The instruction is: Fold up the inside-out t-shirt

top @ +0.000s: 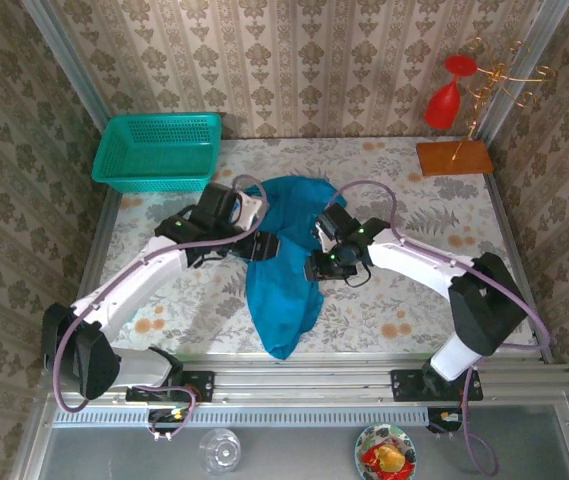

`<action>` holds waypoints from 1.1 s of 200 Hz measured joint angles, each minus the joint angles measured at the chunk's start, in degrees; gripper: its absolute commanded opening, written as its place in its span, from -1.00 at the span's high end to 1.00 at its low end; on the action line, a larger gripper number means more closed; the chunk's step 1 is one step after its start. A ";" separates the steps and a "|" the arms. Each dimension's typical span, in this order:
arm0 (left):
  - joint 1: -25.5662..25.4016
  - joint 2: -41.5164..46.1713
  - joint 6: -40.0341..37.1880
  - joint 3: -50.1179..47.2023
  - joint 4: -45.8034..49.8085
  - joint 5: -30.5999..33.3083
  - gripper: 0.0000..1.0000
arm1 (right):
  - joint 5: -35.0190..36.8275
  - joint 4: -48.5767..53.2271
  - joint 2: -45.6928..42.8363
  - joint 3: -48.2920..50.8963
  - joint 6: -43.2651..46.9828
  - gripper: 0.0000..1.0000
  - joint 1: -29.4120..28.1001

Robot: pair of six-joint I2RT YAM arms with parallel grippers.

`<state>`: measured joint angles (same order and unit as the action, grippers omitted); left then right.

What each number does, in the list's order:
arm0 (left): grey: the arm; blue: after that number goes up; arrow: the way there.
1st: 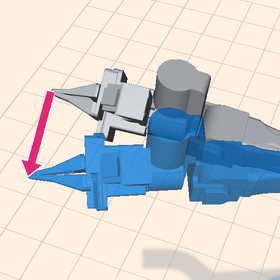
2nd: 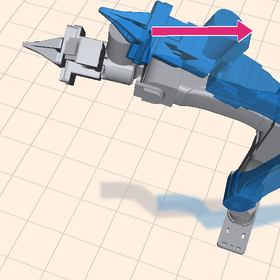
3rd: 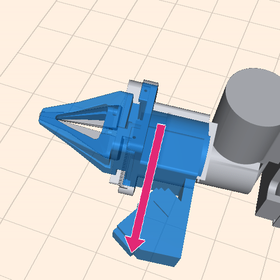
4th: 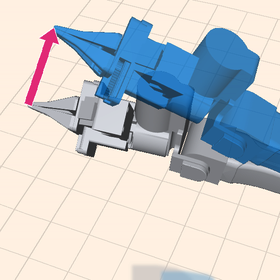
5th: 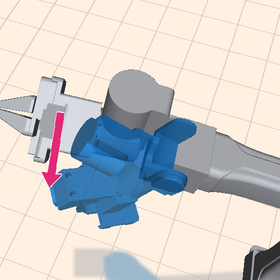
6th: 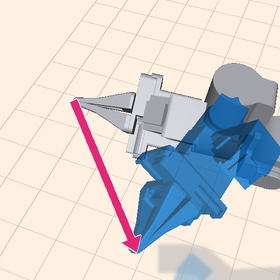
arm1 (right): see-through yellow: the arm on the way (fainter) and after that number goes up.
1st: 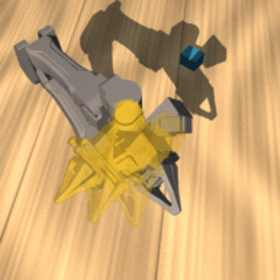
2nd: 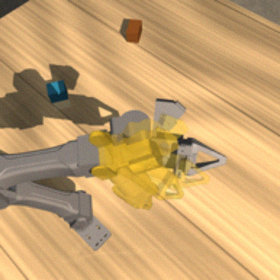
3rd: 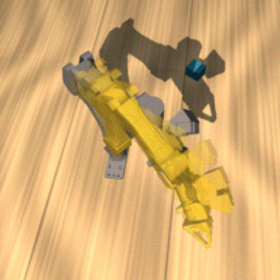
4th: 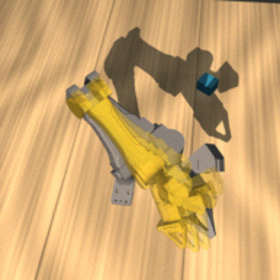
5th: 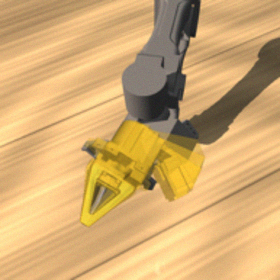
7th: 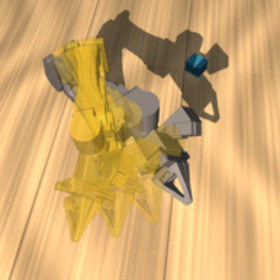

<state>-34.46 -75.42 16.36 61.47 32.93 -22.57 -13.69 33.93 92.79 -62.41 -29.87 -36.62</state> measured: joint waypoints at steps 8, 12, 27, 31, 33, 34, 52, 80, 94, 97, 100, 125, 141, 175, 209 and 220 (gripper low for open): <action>-0.22 0.04 0.74 -1.66 -0.24 0.20 -0.09 | -0.02 -0.83 1.09 0.48 -0.52 0.14 -0.02; -0.28 0.04 1.03 -2.25 -0.28 0.17 -0.09 | -0.07 -1.29 1.75 0.59 -0.72 0.14 -0.02; -0.39 0.20 2.23 -4.66 -1.20 0.50 -0.09 | -0.61 -3.41 4.22 0.68 -1.95 0.37 -0.02; -0.39 0.35 2.56 -5.18 -1.33 0.61 -0.09 | -0.85 -4.04 4.85 0.68 -2.05 0.48 -0.02; -0.39 0.48 2.71 -5.46 -1.46 0.72 -0.09 | -0.98 -4.33 5.16 0.68 -2.32 0.53 -0.02; -0.39 0.55 2.80 -5.62 -1.49 0.81 -0.08 | -1.09 -4.48 5.27 0.68 -2.62 0.56 -0.02; -0.39 1.75 3.61 -6.58 -1.73 1.60 -0.07 | -2.40 -6.93 7.32 0.61 -3.78 0.91 -0.28; -0.39 4.26 4.20 -6.69 -2.56 3.04 -0.02 | -4.66 -8.20 9.84 -3.37 -5.88 1.00 -1.92; -0.28 5.29 4.46 -6.69 -2.51 4.04 0.01 | -5.84 -9.05 11.43 -7.72 -6.29 1.00 -2.80; -0.22 5.46 4.44 -6.69 -2.51 4.24 0.01 | -6.08 -9.20 11.69 -8.72 -6.43 1.00 -2.91; -0.11 5.73 4.48 -6.69 -2.51 4.46 0.02 | -6.36 -9.70 12.07 -9.77 -6.49 1.00 -3.06; 1.33 8.04 4.63 -6.78 -2.29 5.79 0.04 | -8.81 -11.06 15.98 -20.44 -7.32 1.00 -3.58; 2.43 9.97 4.68 -7.15 -2.29 6.19 0.04 | -10.21 -11.43 19.41 -27.56 -7.43 0.71 -3.56; 3.54 11.96 4.70 -8.79 -1.99 6.58 0.04 | -8.66 -7.98 23.87 -36.98 -5.75 0.26 -3.54; 3.54 10.67 4.74 -10.10 -1.62 6.56 0.05 | -5.88 -5.11 22.53 -35.12 -4.52 0.25 -3.17; 3.54 10.01 5.03 -10.23 -1.68 6.54 0.06 | -4.87 -4.46 21.51 -33.00 -4.33 0.24 -3.02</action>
<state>-30.92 -65.41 21.39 51.24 31.24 -16.03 -18.57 29.47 114.30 -95.42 -34.20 -39.64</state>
